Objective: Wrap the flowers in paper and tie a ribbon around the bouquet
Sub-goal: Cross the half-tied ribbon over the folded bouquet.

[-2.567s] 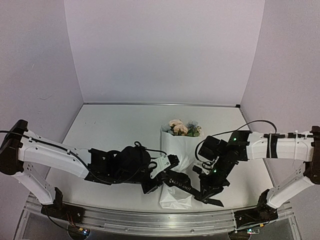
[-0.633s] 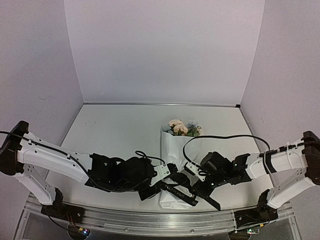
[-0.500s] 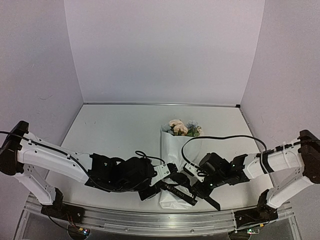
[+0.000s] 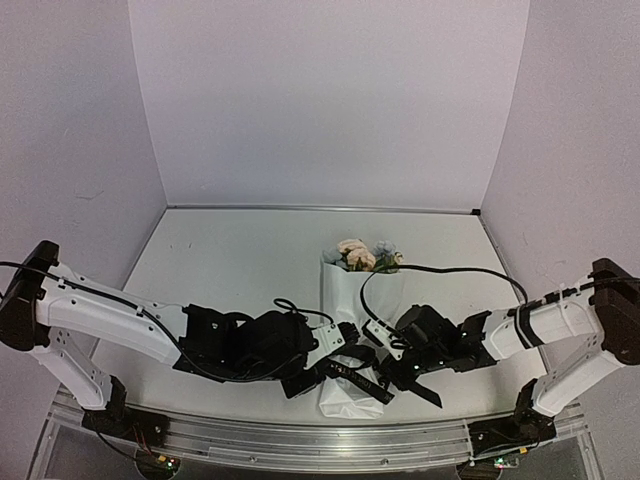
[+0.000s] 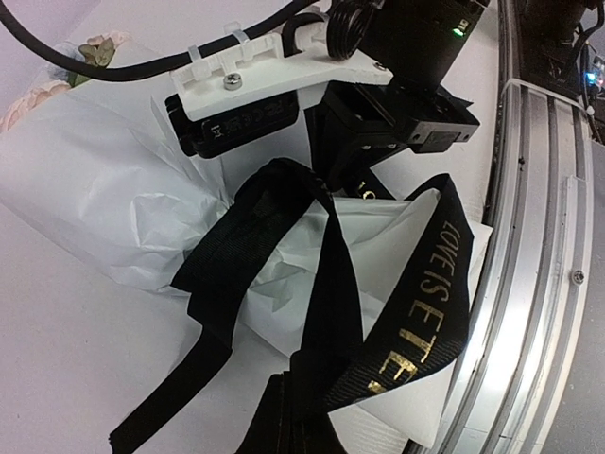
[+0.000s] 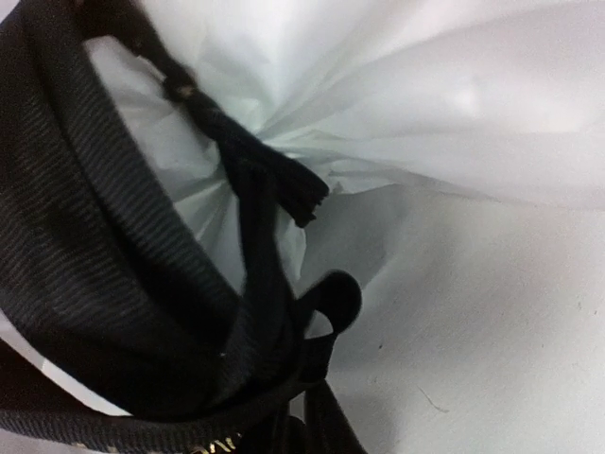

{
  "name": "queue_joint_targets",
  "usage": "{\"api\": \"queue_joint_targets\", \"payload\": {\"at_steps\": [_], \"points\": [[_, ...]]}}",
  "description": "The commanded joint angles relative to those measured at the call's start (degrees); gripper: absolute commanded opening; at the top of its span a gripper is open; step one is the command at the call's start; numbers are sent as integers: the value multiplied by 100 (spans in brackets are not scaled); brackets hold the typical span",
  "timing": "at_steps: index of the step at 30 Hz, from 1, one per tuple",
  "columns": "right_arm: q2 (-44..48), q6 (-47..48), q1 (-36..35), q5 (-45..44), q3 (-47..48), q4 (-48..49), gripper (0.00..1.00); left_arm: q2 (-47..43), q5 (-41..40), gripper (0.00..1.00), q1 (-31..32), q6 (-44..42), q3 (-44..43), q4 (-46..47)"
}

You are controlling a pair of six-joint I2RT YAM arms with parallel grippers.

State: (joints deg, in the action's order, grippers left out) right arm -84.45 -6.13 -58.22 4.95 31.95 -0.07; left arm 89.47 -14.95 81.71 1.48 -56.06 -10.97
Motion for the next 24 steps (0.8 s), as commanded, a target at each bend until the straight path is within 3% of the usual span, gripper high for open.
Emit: {"api": "queue_joint_targets", "payload": {"at_steps": [1, 9, 14, 18, 20, 24], "points": [[413, -186, -25, -97, -141, 58, 1, -22, -124, 0, -5, -22, -253, 70], [1205, -157, -22, -205, -106, -843, 0, -115, -190, 0, -4, -53, -218, 141], [1465, -130, -23, -211, 448, -2092, 0, -50, -140, 0, -7, -141, -417, 222], [1475, -261, -4, -486, 488, -2326, 0, -36, -78, 0, -56, -301, -494, 343], [1408, -353, 26, -644, 479, -2321, 8, -45, -82, 0, -101, -254, -446, 358], [1096, -468, 267, -18, 581, -2117, 25, -143, -220, 0, -217, 53, -236, 318]]}}
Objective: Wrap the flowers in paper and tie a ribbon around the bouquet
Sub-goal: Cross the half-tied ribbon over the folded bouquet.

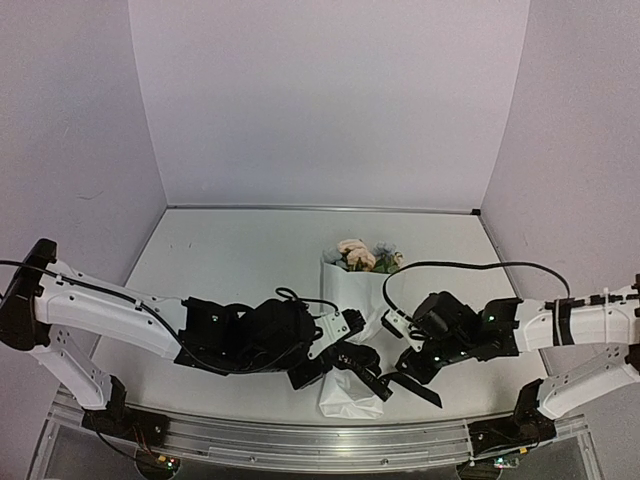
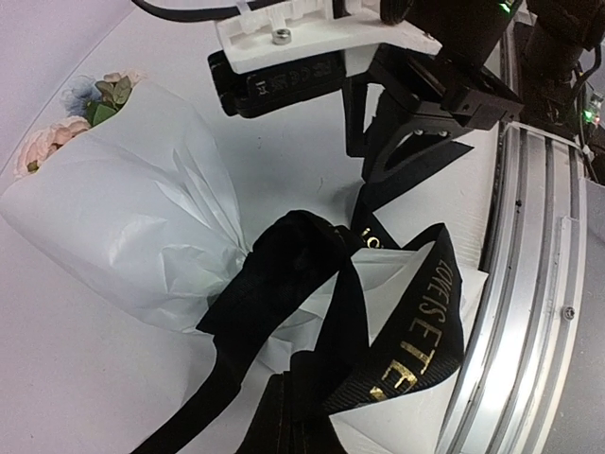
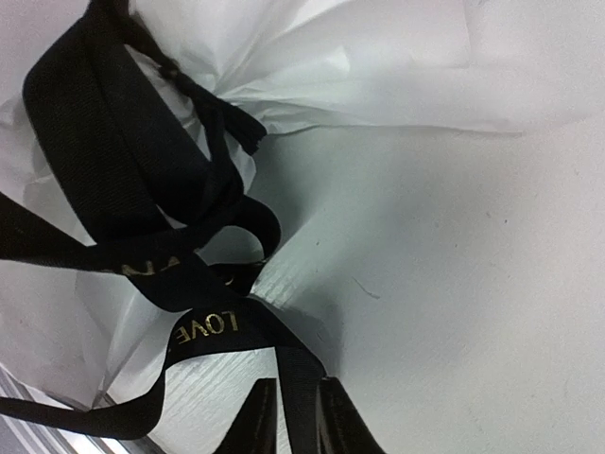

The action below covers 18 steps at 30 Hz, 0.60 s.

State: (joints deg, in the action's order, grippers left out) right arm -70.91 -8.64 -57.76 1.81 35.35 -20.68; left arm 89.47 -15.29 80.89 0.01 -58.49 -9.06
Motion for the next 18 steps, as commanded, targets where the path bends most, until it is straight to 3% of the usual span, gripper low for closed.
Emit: {"api": "queue_joint_targets", "payload": {"at_steps": [1, 5, 8, 13, 18], "points": [[-324, -408, 406, 581, 262, 15, 29, -183, -218, 0, -154, 245, 66, 124], [-675, -1267, 1140, 2134, 354, 609, 42, -314, -422, 0, -195, 454, 306, 101], [-886, -1477, 1302, 2680, 507, 819, 45, -328, -458, 0, -219, 608, 391, 36], [-1159, -1528, 1345, 3296, 664, 1014, 47, -382, -612, 0, -222, 830, 504, -109], [-1350, -1347, 1365, 3318, 622, 1319, 48, -417, -765, 0, -243, 987, 522, -236]]}}
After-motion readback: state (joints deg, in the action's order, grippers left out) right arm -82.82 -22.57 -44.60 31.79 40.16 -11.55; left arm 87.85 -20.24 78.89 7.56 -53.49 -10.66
